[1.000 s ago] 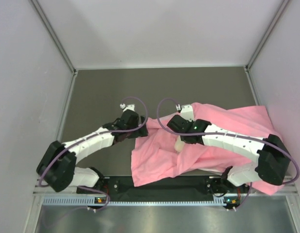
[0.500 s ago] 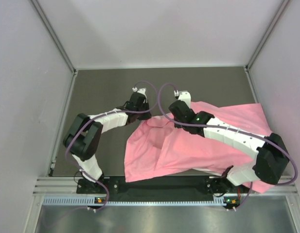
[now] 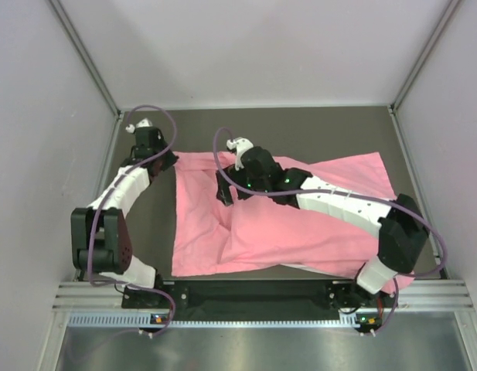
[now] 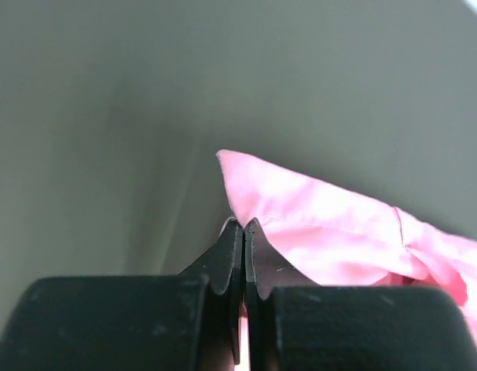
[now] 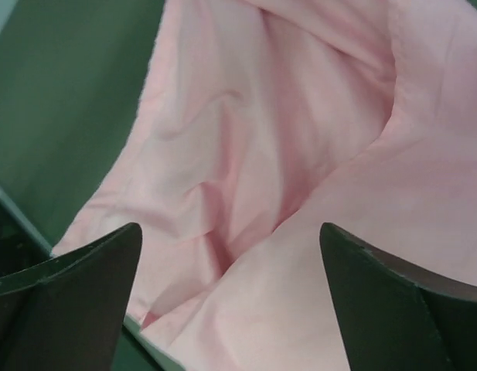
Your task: Put the pillow into the pillowcase
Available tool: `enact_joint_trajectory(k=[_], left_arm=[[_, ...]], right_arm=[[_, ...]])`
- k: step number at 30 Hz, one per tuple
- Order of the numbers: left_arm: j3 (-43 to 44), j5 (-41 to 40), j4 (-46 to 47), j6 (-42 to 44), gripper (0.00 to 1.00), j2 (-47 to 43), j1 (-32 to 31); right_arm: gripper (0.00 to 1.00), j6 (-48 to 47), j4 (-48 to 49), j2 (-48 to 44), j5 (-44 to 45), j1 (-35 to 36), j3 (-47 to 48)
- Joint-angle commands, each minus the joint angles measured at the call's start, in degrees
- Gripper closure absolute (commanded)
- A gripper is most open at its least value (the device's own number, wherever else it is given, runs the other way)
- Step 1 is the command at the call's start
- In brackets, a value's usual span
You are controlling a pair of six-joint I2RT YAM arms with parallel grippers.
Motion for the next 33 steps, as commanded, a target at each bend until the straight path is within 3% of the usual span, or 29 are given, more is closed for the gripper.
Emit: enact_joint_trajectory(k=[1, 5, 8, 12, 14, 16, 21, 24, 25, 26, 28, 33], left_arm=[[0.7, -8.83, -3.83, -1.92, 1.0, -4.08, 3.08], [1.49, -11.24, -4.2, -3.86, 1.0, -5.84, 7.57], [3.25, -12.55, -4.19, -2.99, 1.0, -6.02, 8.8], [7.2, -13.53, -7.35, -0.79, 0.98, -5.23, 9.77], [7.82, -3.82, -7.36, 2.71, 0.72, -5.23, 8.55], [8.09, -1.31, -10.42, 2.47, 0.47, -5.14, 4.0], [1.15, -7.71, -12.97, 3.79, 0.14, -14.08, -4.73], [-3.15, -4.83, -14.65, 4.22, 0.11, -20.67, -6.49], [-4.12, -2.47, -15.52, 4.14, 0.09, -22.18, -8.14], [-6.65, -1.75, -15.79, 3.96, 0.01, -23.85, -9.64], [-9.39, -1.05, -16.67, 2.74, 0.01, -28.07, -14.8], [-20.37, -0.78, -15.8, -4.91, 0.01, -32.74, -23.88]], right_arm=[[0.01, -0.65, 3.17, -8.05, -2.5, -0.42, -0.66], [0.0, 2.6, -0.68, -20.71, 2.22, -4.91, -9.53], [0.0, 4.62, -10.14, -30.3, 7.49, -10.35, -14.64], [0.0, 5.51, -18.53, -38.92, 6.82, -25.19, -21.22], [0.0, 4.45, -19.42, -42.79, 3.24, -35.47, -23.69], [0.0, 3.31, -19.59, -44.37, 0.32, -43.37, -26.51], [0.0, 4.1, -21.7, -46.66, -6.8, -48.25, -29.67], [0.0, 4.45, -22.93, -52.19, -9.18, -48.16, -32.04], [0.0, 4.89, -24.41, -54.21, -10.14, -48.08, -32.4], [0.0, 6.28, -25.21, -55.01, -12.67, -47.99, -33.1], [0.0, 7.17, -26.96, -57.38, -16.11, -47.46, -34.42], [0.0, 13.4, -34.26, -59.41, -6.57, -46.23, -37.15]])
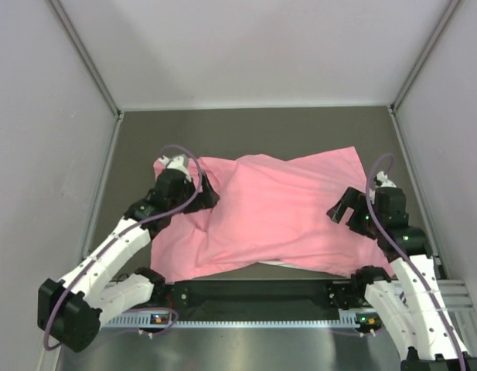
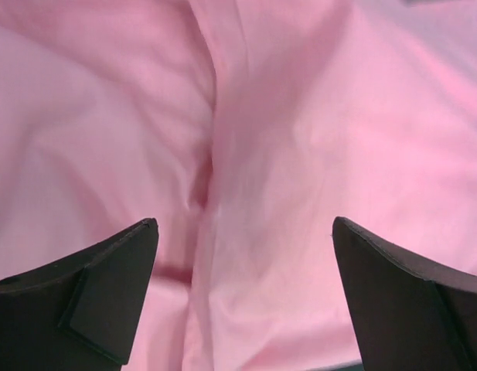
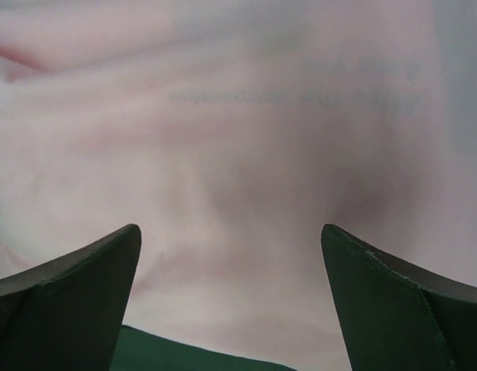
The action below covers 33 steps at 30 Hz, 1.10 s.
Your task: Put the pillow into the pillowcase
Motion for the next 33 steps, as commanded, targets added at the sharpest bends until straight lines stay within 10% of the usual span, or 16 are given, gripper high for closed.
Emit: enact_joint_trajectory(k=[1, 10, 11, 13, 18, 24, 33], left_arm=[[-6.87, 0.93, 0.66, -5.63, 0.01, -0.98, -5.13], [-14.19, 7.6, 11.83, -9.86, 0.11, 2.35, -8.92], [-13.49, 8.13, 12.45, -9.77, 0.19, 3.75, -9.45], [-13.05, 10.14, 14.2, -9.68, 0.33, 7.53, -10.68], [-14.72, 13.05, 21.15, -9.95, 1.0, 11.06, -11.21], [-1.99, 4.79, 8.6, -1.79, 1.0, 11.85, -7.28], [18.67, 13.58, 2.34, 5.34, 1.0, 22.11, 11.98]], right_arm=[[0.0, 6.33, -7.21, -0.77, 7.82, 1.2, -1.74], [0.13, 9.94, 0.76, 2.99, 6.82, 2.08, -8.76], [0.53, 9.68, 2.95, 3.96, 3.41, 2.52, -10.51], [1.0, 10.21, 7.34, 7.38, 1.36, 5.05, -11.32], [1.0, 11.0, 9.92, 11.97, 6.53, 15.86, -5.62], [1.0, 6.26, 11.15, 18.81, 5.39, 16.76, 7.12], [0.94, -0.16, 9.56, 36.63, 7.33, 9.93, 29.88]])
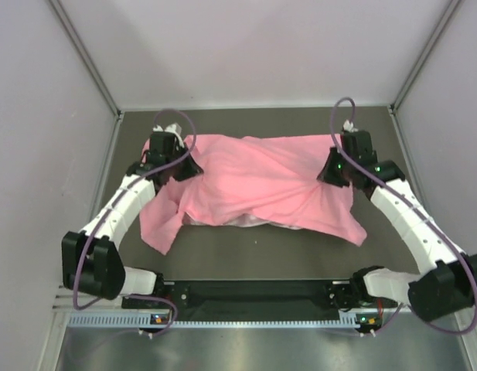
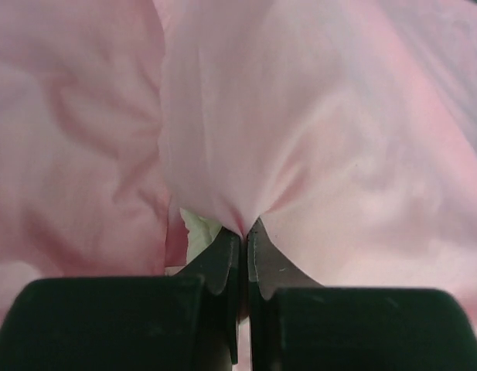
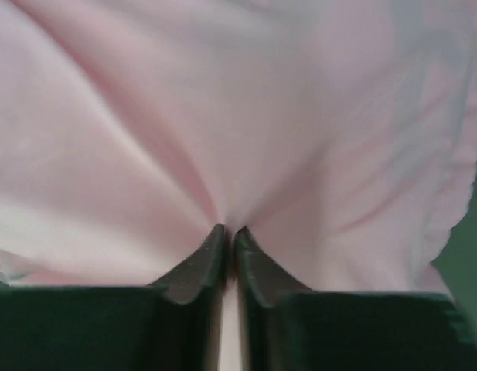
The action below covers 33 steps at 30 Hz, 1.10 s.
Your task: Put the pillow into the pillowcase
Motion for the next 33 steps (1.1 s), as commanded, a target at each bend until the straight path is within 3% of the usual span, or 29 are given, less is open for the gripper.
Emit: enact_joint_trajectory(k=[1, 2, 3, 4, 5, 8, 9, 14, 16, 17, 20, 23, 27, 33], left_arm=[[10.19, 2.54, 1.8, 4.53, 1.0, 5.51, 3.35], [12.49, 2.98, -0.2, 4.98, 1.0, 9.53, 3.36], [14.95, 4.03, -3.01, 5.5, 0.91, 11.4, 3.36], [20.37, 4.21, -6.95, 6.38, 0.7, 14.29, 3.36], [21.64, 3.0, -9.25, 6.74, 0.35, 14.58, 3.01], [16.49, -1.49, -9.63, 7.44, 0.08, 7.23, 2.74], [14.38, -2.37, -9.37, 7.53, 0.04, 4.5, 2.74], [-1.0, -1.86, -8.66, 3.76, 0.01, -12.38, 2.66], [-7.31, -0.71, -7.61, 1.22, 0.01, -16.94, 2.48], [-9.27, 0.43, -7.08, 0.51, 0.01, -18.1, 2.48], [-16.22, -0.43, -5.59, -2.48, 0.01, -21.36, 2.48], [-22.02, -3.51, -3.22, -7.31, 0.01, -23.12, 2.57], [-25.89, -7.02, -3.91, -11.71, 0.01, -24.26, 2.57], [-33.0, -15.55, -1.38, -15.58, 0.01, -31.82, 2.57]], right_arm=[[0.82, -4.98, 6.35, 6.83, -5.2, -4.23, 9.32], [0.63, -5.87, 6.71, 8.5, -6.71, -4.76, 12.12], [0.38, -6.58, 5.93, 10.43, -7.6, -5.21, 13.46], [0.01, -7.37, 5.66, 10.71, -8.48, -5.04, 14.86], [0.0, -7.64, 5.57, 10.28, -8.92, -5.03, 14.7], [0.0, -9.22, 6.27, 4.66, -9.45, -4.16, 10.67], [0.0, -9.92, 6.01, 1.34, -9.28, -2.94, 9.35], [0.0, -10.46, 2.76, -7.21, -4.01, 5.14, -1.37], [0.0, -9.49, 3.63, -10.37, -1.64, 13.74, -5.57], [0.0, -9.23, 3.81, -11.34, 0.98, 20.21, -6.47], [0.0, -7.56, 3.37, -11.79, 12.31, 30.18, -9.46], [0.0, -0.28, -3.97, -8.47, 24.18, 40.11, -10.35], [0.0, 18.31, -14.09, -3.8, 37.36, 44.79, -10.26], [0.0, 27.33, -11.14, -5.37, 40.73, 47.09, -17.81]])
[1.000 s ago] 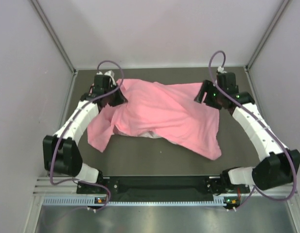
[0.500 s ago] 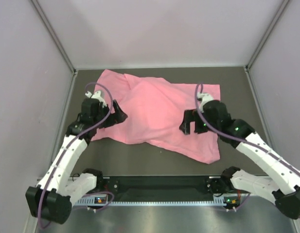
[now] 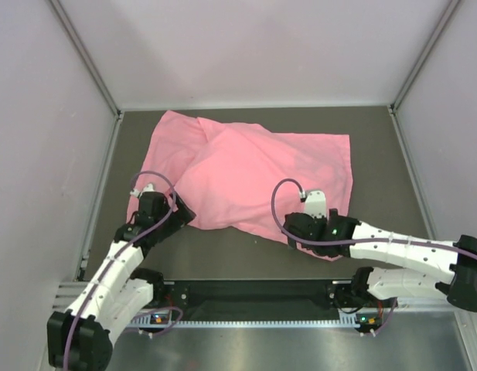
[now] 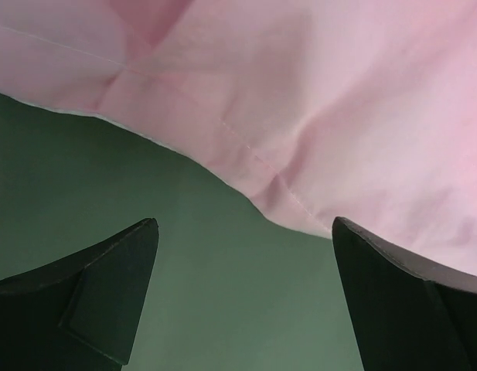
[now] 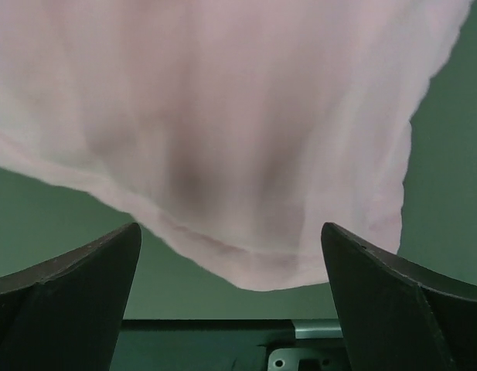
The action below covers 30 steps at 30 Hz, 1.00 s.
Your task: Put the pillow into the pillowcase
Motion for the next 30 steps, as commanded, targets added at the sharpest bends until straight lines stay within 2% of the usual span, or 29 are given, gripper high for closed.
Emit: enact_joint_trajectory(k=[1, 6, 11, 12, 14, 15, 17, 18, 19, 20, 21, 22, 26, 28, 30], left_arm=[[-4.34, -7.6, 6.69, -5.28, 0.01, -3.84, -0.06], [-7.07, -10.5, 15.75, -6.53, 0.01, -0.7, -0.05], [-5.22, -20.59, 20.22, -7.14, 0.01, 8.09, 0.03], [-5.31, -21.4, 21.72, -7.23, 0.01, 9.58, 0.12], [-5.14, -23.24, 25.5, -7.06, 0.09, 11.17, 0.21], [-4.62, -23.78, 26.48, -6.88, 0.12, 12.66, 0.21], [-3.48, -25.18, 28.84, -6.53, 0.31, 14.34, 0.29], [-3.03, -25.8, 28.95, -6.01, 0.43, 16.08, 0.3], [-2.68, -26.07, 31.56, -5.48, 0.53, 16.88, 0.38], [-2.33, -26.07, 34.11, -4.95, 0.77, 17.68, 0.47], [-1.89, -25.29, 34.74, -4.34, 0.93, 19.34, 0.47], [-1.19, -24.67, 34.49, -4.42, 1.0, 20.22, 0.56], [3.46, -20.45, 28.79, -3.37, 1.0, 19.89, 0.47], [4.7, -22.54, 20.8, -1.18, 1.0, 14.72, 0.12], [5.15, -26.92, 13.53, -0.2, 1.0, 5.68, 0.21]], right_arm=[[0.0, 9.33, -0.16, -1.7, 8.42, 0.55, -4.56], [0.0, 7.75, 6.34, 0.58, 9.13, -3.31, -6.69], [0.0, 2.92, 17.83, 4.88, 5.81, -8.75, -8.8], [0.07, 1.26, 19.34, 5.5, 4.41, -9.55, -9.5], [0.27, 0.46, 21.11, 6.21, 3.95, -10.96, -9.86], [0.54, 0.02, 22.07, 5.95, 4.13, -11.14, -9.94], [0.76, -0.6, 22.43, 4.2, 4.13, -11.23, -9.77], [0.93, -0.95, 22.61, 3.23, 3.87, -11.23, -9.68], [0.98, -1.39, 22.78, 2.26, 3.69, -11.23, -9.77], [1.0, -2.87, 23.13, 0.08, 3.25, -11.23, -9.77], [1.0, -3.84, 23.31, -0.99, 2.03, -11.23, -9.86], [1.0, -4.72, 23.83, -3.17, 1.32, -11.14, -9.77], [1.0, -8.77, 22.35, -8.72, -2.81, -10.96, -8.63], [1.0, -9.65, 19.29, -12.75, -4.48, -10.61, -6.79], [1.0, -11.06, 16.47, -15.75, -6.41, -10.44, -4.07]])
